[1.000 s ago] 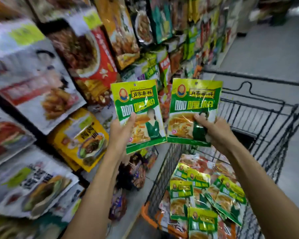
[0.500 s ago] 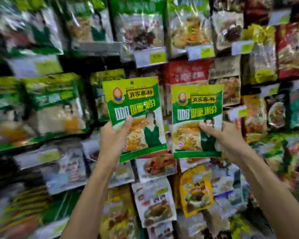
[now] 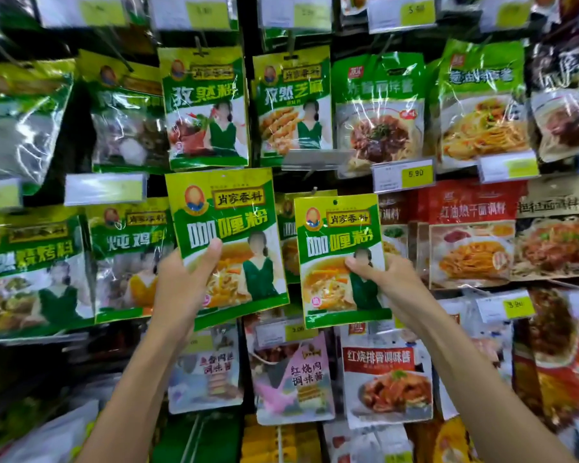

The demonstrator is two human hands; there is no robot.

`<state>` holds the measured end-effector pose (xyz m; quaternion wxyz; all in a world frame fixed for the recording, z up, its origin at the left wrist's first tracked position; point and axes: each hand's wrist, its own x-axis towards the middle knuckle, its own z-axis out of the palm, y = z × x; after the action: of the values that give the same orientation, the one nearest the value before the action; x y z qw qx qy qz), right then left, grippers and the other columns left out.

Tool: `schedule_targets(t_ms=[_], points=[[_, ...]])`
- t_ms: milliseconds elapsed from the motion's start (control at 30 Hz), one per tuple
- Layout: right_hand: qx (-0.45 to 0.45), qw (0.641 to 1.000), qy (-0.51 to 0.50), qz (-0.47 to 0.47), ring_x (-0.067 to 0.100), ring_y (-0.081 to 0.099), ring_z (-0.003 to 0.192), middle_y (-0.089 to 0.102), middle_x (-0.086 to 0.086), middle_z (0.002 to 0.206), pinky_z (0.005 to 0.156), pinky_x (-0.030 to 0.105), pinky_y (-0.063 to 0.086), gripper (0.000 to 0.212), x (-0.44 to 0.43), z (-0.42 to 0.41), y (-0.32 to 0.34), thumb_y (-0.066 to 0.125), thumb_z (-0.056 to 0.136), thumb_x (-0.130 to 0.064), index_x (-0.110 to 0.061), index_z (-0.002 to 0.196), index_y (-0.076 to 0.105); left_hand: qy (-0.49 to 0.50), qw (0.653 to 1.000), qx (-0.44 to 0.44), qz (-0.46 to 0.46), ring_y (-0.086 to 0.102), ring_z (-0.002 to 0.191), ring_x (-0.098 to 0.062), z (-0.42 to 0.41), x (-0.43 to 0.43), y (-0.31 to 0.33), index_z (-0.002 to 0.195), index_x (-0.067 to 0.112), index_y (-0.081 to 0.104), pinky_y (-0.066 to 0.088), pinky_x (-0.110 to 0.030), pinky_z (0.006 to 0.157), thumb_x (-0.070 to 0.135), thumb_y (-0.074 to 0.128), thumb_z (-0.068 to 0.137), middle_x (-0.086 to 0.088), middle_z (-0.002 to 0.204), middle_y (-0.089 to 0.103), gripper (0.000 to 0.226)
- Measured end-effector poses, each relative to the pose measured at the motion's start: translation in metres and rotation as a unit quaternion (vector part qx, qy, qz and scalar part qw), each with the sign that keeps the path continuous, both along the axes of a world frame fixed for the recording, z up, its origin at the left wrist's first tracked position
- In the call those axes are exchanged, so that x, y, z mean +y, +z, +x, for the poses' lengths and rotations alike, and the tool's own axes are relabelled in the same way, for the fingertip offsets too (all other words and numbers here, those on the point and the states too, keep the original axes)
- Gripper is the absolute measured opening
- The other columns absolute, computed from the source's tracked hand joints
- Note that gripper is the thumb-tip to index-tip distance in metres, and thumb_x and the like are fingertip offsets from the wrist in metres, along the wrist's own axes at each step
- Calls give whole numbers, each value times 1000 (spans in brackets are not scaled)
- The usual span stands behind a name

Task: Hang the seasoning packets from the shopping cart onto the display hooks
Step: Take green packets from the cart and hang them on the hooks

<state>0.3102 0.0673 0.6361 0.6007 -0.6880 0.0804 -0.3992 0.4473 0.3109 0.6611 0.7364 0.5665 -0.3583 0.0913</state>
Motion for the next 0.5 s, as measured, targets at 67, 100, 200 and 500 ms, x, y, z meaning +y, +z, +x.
schedule_targets(t_ms=[67,100,200,500], points=[[-2,1000,2,-7,27,70,96,72,16,105,68,26,57,51,-1,12,9,78,71,-33,2,106,66,2,1000,15,5,56,117,-38,4,2,3,125,4,53,43,-59,99,67,65,58,-19,126,59,92],[-5,1000,-1,-5,31,68,99,70,21,107,74,33,59,57,0,16,13,79,70,-34,5,108,65,2,1000,18,2,56,118,-37,5,2,5,124,5,53,43,-59,99,66,65,58,-19,126,59,91],[-4,1000,1,-4,37,68,94,70,25,98,80,45,59,52,-3,31,23,82,68,-33,7,99,67,22,999,12,-20,63,101,-39,9,0,10,97,19,64,47,-60,93,52,65,71,-16,104,69,42],[-8,999,36,29,12,71,68,74,-1,73,56,21,52,17,-12,46,28,78,76,-22,-9,82,68,34,998,-1,-51,65,94,-42,19,-11,9,76,25,63,50,-62,88,36,66,84,-8,85,71,14]])
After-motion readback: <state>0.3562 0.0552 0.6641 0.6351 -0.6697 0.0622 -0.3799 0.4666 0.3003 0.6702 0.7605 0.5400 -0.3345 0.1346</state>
